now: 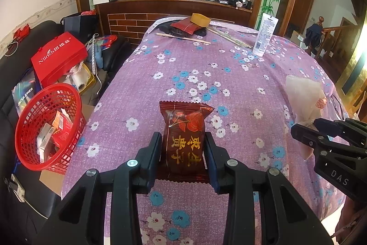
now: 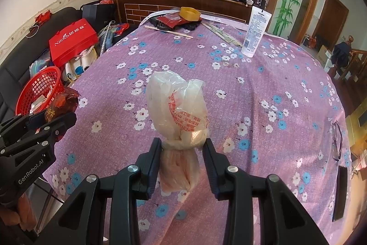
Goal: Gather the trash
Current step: 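Carry the candy packet with the left gripper while the right carries the white bag to the basket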
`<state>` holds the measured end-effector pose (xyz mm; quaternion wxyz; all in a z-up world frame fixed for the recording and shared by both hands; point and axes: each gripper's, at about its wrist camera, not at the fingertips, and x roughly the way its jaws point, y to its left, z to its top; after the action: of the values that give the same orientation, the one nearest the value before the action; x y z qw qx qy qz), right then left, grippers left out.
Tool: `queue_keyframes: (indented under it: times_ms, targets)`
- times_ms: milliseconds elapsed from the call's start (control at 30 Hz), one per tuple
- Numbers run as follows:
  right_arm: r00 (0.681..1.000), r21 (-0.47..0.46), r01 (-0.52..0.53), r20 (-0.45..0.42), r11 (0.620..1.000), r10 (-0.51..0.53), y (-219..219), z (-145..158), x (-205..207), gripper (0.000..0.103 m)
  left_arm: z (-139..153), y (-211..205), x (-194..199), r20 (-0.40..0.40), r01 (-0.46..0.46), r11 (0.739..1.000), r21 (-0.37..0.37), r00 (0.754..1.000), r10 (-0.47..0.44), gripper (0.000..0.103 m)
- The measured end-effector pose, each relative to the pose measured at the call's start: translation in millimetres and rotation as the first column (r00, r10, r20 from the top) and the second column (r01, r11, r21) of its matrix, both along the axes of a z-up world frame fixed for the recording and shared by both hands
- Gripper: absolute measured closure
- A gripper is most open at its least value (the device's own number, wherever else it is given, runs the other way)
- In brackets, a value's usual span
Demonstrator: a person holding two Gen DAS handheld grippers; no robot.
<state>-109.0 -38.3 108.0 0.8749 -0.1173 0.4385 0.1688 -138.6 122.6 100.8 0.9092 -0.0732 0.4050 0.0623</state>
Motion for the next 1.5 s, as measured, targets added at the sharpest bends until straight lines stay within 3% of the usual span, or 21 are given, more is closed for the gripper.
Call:
queue_keyframes:
  times_ms: [533, 933, 1233, 1500]
  targets:
    - [1.000, -0.006, -0.018, -0.007, 1.000, 0.018, 9.0, -3.1, -2.1, 0.063, -0.7, 7.4, -7.9, -0.001, -0.028, 1.000, -0.011, 1.000, 0.028, 0.068]
    - [0.996, -0.006, -0.084, -0.026, 0.996, 0.083, 41.0, -5.3, -4.2, 0.063, 3.0, 43.3, -22.6, 0.012, -0.111, 0.994, -0.025, 0.994, 0.111, 0.068]
    - [0.971, 0.085, -0.217, -0.081, 0.972, 0.224, 101.8, 9.2, 6.3, 0.063, 24.5, 126.6, -44.1, 0.064, -0.270, 0.962, -0.048, 0.960, 0.273, 0.068]
    - [0.909, 0.203, -0.366, -0.130, 0.908, 0.396, 202.9, 23.7, 11.1, 0.063, 13.5, 215.7, -68.5, 0.020, -0.409, 0.910, -0.063, 0.911, 0.411, 0.068]
